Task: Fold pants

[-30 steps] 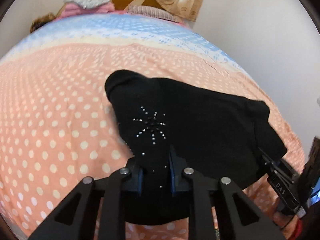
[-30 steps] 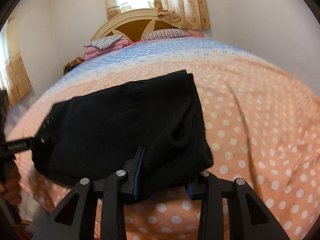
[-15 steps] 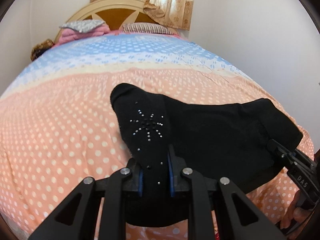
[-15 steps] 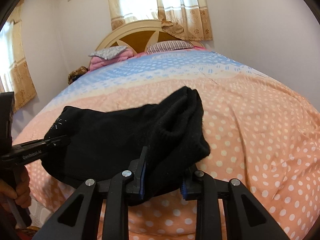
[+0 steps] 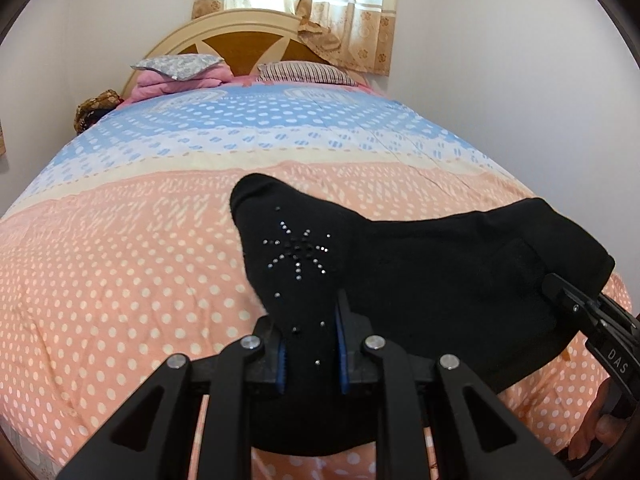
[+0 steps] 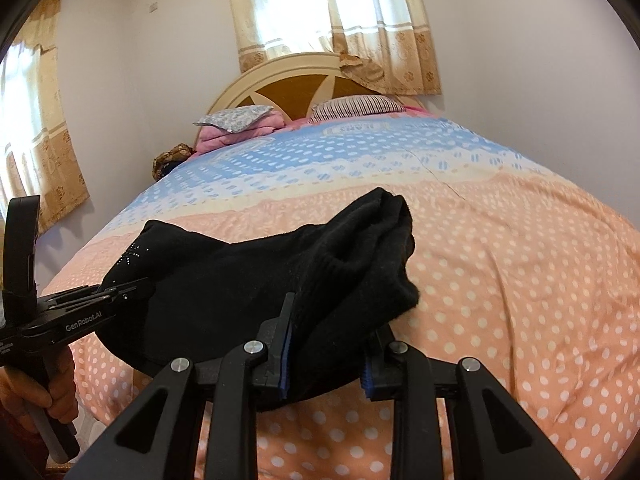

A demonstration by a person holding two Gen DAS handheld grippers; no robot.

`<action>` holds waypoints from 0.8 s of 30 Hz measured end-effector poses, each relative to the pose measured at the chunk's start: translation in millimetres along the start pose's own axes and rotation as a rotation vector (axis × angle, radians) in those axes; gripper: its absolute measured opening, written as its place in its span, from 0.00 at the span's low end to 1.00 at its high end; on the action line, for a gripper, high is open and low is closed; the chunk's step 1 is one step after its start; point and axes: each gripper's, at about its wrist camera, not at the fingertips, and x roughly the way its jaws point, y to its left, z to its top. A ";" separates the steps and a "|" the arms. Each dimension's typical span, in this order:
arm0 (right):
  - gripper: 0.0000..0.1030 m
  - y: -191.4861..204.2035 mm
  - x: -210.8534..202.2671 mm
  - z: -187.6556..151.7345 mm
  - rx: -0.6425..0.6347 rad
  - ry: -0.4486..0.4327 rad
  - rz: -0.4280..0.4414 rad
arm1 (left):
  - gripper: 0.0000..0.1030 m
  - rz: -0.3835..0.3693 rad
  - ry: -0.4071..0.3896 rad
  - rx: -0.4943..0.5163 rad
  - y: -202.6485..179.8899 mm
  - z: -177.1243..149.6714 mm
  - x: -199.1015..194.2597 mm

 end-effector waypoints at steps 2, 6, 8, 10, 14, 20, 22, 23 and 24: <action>0.26 4.4 1.2 3.8 -0.011 -0.005 0.003 | 0.19 0.004 -0.004 -0.008 2.2 2.1 0.7; 0.26 10.2 4.9 9.6 -0.025 -0.008 0.010 | 0.19 -0.004 0.005 -0.021 5.2 0.9 3.9; 0.26 12.9 6.3 10.2 -0.033 -0.005 0.006 | 0.19 -0.017 0.013 -0.022 6.4 -0.8 5.9; 0.26 14.5 8.0 10.2 -0.037 0.003 0.000 | 0.19 -0.029 0.020 -0.026 9.8 -2.0 5.8; 0.26 18.4 13.1 16.0 -0.042 0.015 -0.001 | 0.19 -0.045 0.029 -0.052 19.8 1.5 10.5; 0.26 42.8 29.4 34.8 -0.104 0.011 0.033 | 0.19 -0.011 -0.005 -0.098 52.0 15.4 6.8; 0.26 55.5 36.7 43.1 -0.134 0.006 0.052 | 0.19 0.010 -0.026 -0.115 63.7 22.8 4.2; 0.26 63.5 41.7 49.5 -0.153 -0.001 0.066 | 0.19 0.025 -0.040 -0.124 72.3 28.0 2.7; 0.26 72.2 47.0 56.2 -0.172 -0.009 0.080 | 0.19 0.045 -0.056 -0.133 80.6 33.0 1.7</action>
